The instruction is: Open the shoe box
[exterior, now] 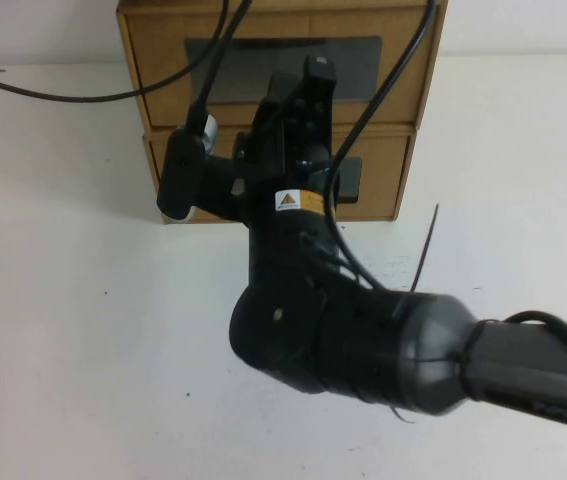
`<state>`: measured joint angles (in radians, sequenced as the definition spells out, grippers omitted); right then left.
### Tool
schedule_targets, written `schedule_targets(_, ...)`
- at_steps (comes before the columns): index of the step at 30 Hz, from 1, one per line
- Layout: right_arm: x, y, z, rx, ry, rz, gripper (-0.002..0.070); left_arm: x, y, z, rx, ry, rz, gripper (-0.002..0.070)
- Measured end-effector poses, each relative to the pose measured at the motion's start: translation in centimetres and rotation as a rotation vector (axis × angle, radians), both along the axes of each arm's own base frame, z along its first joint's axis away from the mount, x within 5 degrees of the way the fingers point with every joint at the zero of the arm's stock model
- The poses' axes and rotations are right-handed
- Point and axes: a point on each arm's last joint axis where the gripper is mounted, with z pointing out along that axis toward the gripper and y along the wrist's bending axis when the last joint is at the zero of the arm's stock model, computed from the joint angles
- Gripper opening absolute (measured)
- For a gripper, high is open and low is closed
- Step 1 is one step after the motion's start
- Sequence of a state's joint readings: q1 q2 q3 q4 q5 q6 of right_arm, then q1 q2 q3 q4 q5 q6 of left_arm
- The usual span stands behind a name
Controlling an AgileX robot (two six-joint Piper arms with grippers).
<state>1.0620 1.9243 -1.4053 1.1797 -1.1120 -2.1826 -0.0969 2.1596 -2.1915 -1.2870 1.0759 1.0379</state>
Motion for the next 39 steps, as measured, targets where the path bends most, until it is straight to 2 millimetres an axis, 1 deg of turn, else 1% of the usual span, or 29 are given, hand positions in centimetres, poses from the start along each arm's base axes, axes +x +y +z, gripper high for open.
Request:
schedule_targets(4, 0.2, 0.4, -0.4, 0.031, -0.06, 0.009, -0.0018, 0.0, 0.0, 0.0, -0.005, 0.0, 0.0, -0.0007)
schedule_targets(8, 0.5, 0.3, -0.8, 0.052, -0.066, 0.003, -0.0018, -0.1, 0.0, 0.0, -0.003, 0.0, -0.006, -0.0007)
schedule_targets(16, 1.7, 0.3, -3.1, 0.018, -0.035, -0.026, -0.0018, -0.1, 0.0, 0.0, -0.004, 0.0, -0.011, -0.0007)
schedule_targets(18, 2.0, 0.1, -3.4, 0.012, -0.031, -0.035, -0.0018, -0.1, 0.0, 0.0, -0.004, 0.0, -0.011, -0.0007)
schedule_targets(39, 2.2, -0.2, -3.8, 0.032, 0.007, -0.063, -0.0018, -0.2, -0.1, 0.0, -0.004, 0.004, -0.026, -0.0007)
